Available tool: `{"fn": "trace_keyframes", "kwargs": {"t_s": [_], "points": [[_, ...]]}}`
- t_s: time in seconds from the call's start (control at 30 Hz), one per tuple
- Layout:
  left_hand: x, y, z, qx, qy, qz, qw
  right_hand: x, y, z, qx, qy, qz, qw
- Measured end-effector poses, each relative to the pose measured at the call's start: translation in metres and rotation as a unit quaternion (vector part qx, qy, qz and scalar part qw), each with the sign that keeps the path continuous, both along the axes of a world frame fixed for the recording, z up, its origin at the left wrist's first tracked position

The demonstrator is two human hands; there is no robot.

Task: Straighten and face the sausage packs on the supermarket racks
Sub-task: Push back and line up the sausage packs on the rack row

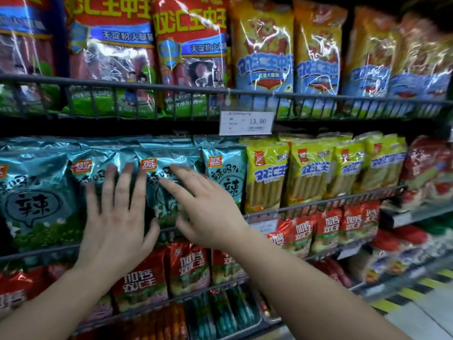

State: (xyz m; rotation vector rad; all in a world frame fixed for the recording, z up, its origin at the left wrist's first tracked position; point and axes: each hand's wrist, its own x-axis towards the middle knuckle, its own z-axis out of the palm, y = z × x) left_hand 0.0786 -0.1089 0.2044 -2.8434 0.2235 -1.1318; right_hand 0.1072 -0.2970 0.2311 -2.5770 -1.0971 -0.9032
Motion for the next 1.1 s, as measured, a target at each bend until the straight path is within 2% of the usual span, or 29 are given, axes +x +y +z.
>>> {"fn": "trace_keyframes", "kwargs": {"t_s": [0.1, 0.2, 0.3, 0.4, 0.53, 1.1], "points": [[0.001, -0.012, 0.005, 0.036, -0.019, -0.032, 0.999, -0.004, -0.018, -0.001, 0.055, -0.078, -0.012, 0.995], [0.006, -0.025, 0.011, 0.079, -0.003, -0.036, 0.996, -0.004, -0.04, -0.003, 0.116, -0.134, -0.094, 0.98], [0.015, -0.034, 0.01, 0.106, 0.017, -0.033, 0.994, 0.002, -0.063, -0.006, 0.137, -0.125, -0.197, 0.963], [0.022, -0.036, 0.006, 0.119, 0.018, -0.028, 0.992, 0.011, -0.081, -0.012, 0.138, -0.067, -0.267, 0.952], [0.026, -0.035, 0.004, 0.129, 0.002, -0.025, 0.991, 0.023, -0.092, -0.023, 0.1, -0.015, -0.261, 0.96], [0.039, -0.026, 0.011, 0.144, -0.01, -0.013, 0.989, 0.044, -0.093, -0.028, 0.083, 0.005, -0.293, 0.952]]}}
